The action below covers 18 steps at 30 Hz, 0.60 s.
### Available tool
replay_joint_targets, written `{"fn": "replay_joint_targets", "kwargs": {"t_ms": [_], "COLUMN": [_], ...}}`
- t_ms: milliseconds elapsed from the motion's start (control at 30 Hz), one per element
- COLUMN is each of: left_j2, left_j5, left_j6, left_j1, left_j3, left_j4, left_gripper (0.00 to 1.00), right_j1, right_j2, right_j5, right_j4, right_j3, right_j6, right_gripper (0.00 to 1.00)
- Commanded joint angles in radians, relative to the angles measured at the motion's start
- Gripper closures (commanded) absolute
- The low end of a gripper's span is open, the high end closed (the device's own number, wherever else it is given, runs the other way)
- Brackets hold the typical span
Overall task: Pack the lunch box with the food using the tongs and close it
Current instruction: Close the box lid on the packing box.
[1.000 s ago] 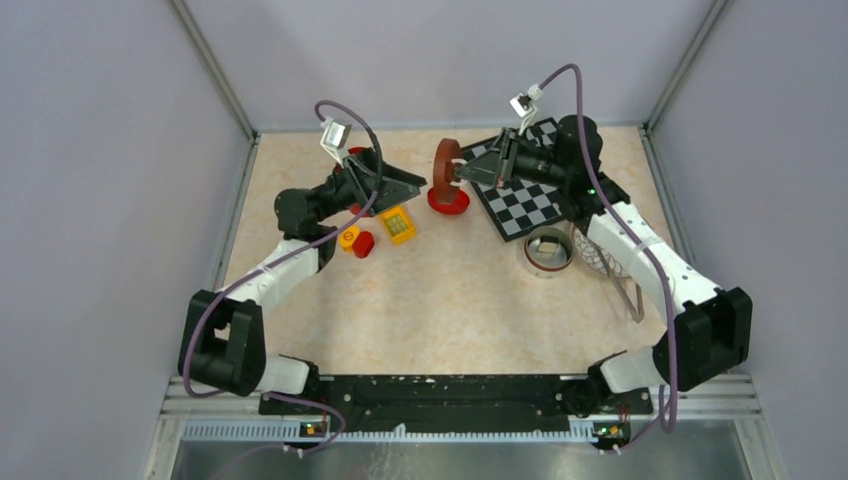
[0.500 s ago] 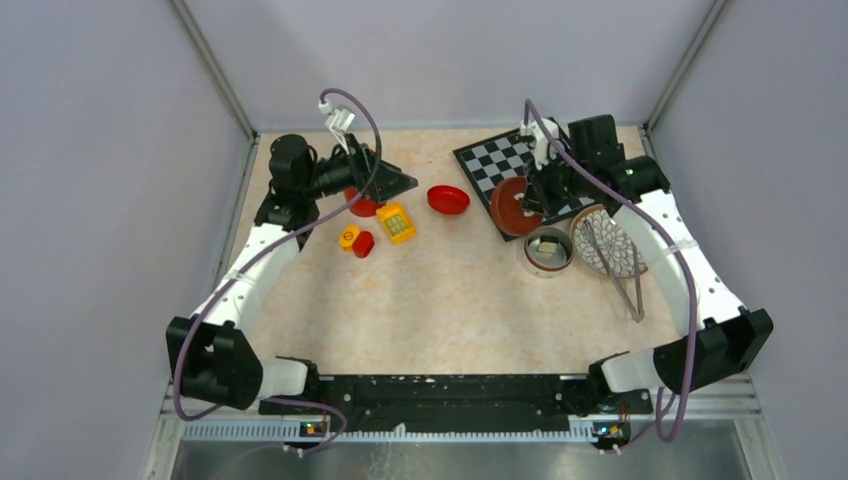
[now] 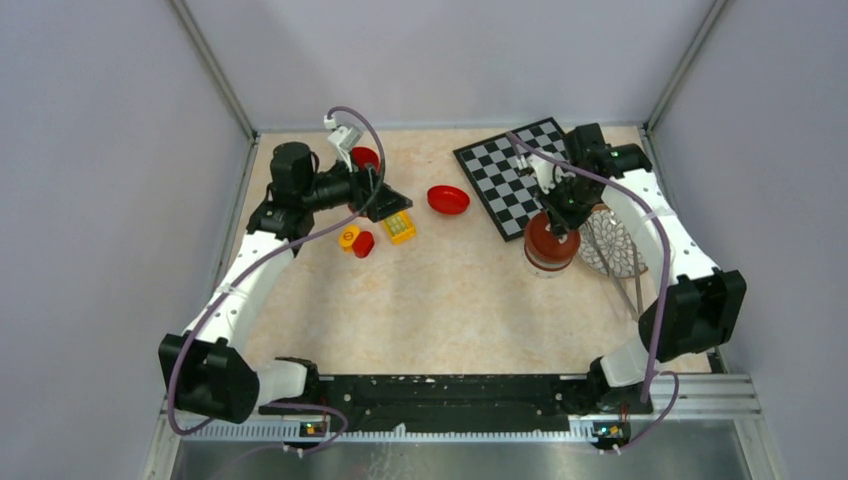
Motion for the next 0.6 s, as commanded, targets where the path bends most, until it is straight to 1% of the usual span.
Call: {"fn": "replay_joint_targets", "kwargs": {"t_ms": [0,133,567], "left_j2": [-0.039,-0.052,-0.077], "left_j5": [-0.032,-0.047,-0.027], "left_j6": [0.067,0.068,0.051], "left_j1": [0.006,0.018,0.034], "left_j3": [0.016,0.008,-0.012], "left_j4": [-0.037,-0.042,-0.031], "left_gripper": [0.01,0.01,0.01], "right_j1": [-0.023,-0.028,-0.034], "right_j2": [0.053,0.106,0.262], "right_j5": [0.002,0.020,0.059], "right_j4": [-0.019,0.000,-0.005], "right_j3": [0.024,0.025,0.098], "right_j6": [-0.070,-0.083,-0.120], "right_gripper": [1.00,1.00,1.00]}}
